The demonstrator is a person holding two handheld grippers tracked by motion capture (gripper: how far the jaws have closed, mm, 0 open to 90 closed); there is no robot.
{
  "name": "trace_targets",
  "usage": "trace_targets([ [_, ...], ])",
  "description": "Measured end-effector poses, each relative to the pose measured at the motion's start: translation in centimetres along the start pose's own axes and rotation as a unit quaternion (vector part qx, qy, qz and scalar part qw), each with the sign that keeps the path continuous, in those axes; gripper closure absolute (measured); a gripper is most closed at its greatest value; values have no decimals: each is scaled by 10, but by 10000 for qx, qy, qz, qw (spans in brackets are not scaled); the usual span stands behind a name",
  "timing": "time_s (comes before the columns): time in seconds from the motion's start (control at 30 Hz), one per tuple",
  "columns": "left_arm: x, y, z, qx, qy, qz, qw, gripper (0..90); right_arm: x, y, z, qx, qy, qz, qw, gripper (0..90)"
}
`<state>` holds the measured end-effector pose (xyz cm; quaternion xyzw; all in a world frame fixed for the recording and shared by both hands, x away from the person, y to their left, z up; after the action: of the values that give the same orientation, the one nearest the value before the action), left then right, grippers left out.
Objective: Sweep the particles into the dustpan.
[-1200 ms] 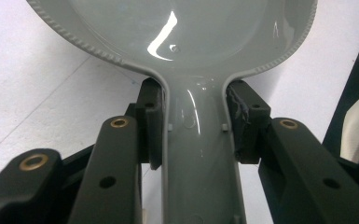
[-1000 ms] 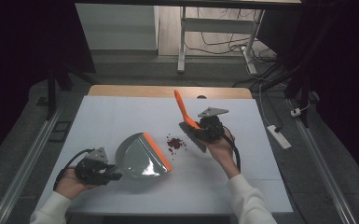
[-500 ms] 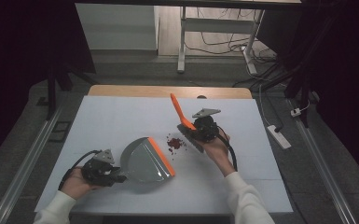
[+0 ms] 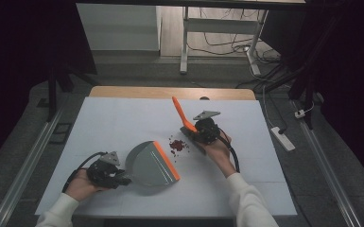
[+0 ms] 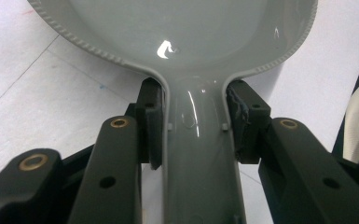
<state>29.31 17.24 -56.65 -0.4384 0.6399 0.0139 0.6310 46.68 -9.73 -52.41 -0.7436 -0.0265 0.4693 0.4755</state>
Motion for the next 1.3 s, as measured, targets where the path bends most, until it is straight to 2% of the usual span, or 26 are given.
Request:
trace_targets([
  [0.13, 1, -1, 0, 1, 25, 6, 10000, 618, 2, 1, -1, -13, 24, -26, 10000, 701],
  [0.43, 3, -1, 1, -18, 49, 11, 10000, 618, 6, 0, 5, -145, -103, -1, 9998, 701],
  [0.5, 3, -1, 1, -21, 46, 15, 10000, 618, 7, 0, 9, -161, -172, 0, 9997, 701],
  [0.7, 4, -1, 1, -62, 73, -9, 10000, 618, 8, -1, 21, -417, -295, -1, 9987, 701],
  [0.83, 5, -2, 1, -67, 88, -14, 9999, 618, 8, -2, 29, -379, -479, -34, 9981, 701],
  [1.3, 6, -2, 1, -85, 101, -22, 9999, 618, 6, -2, 54, -544, -732, 7, 9958, 701],
])
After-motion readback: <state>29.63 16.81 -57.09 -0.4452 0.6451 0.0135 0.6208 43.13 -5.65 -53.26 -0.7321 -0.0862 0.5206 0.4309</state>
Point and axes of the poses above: each handheld gripper's, and its own axes: x roughly forward along the jaws, y roughly out of its underside, z roughly to its left, the point moved 7 cm from there along x, roughly forward along the jaws, and after that the axes turned 3 degrees about -x, right-handed, at the moved point
